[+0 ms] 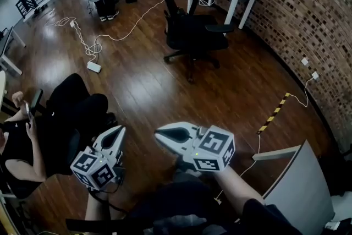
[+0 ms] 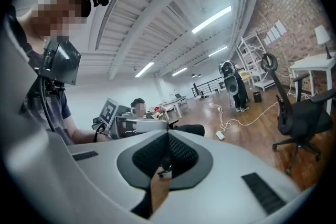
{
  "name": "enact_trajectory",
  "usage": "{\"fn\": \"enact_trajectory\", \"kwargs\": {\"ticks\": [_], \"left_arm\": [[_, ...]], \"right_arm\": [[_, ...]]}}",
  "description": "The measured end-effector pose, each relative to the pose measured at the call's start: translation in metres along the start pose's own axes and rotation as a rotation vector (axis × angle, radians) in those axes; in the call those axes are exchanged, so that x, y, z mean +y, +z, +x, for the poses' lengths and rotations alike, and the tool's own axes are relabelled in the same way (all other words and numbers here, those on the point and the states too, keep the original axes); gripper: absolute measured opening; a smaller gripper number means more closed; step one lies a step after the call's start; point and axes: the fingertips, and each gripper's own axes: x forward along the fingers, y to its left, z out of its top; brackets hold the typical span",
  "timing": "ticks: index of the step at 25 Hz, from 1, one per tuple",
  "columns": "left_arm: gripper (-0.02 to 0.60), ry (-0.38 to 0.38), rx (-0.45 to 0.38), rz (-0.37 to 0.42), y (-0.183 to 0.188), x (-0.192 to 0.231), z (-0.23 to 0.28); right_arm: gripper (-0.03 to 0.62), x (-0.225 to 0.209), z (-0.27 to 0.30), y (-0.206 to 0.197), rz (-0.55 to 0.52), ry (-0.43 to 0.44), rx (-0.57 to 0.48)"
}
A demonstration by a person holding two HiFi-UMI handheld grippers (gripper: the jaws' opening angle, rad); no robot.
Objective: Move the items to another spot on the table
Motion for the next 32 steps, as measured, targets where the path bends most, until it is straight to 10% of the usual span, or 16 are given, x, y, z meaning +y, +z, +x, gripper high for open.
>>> {"fn": "enact_trajectory", "kwargs": {"ticks": [16,32], "left_arm": [[0.006,-0.092,0.113,0.070,0.004,-0.010,0.121],[0.006,-0.528,0.184,0.185,0.064,-0.023,0.264]], "right_arm": [[-0.018,-0.095,-0.033,-0.001,0.055,-0.045,-0.038],[-0.018,-0.187,-0.054,0.040,0.120,-0.452,-0.127]]}}
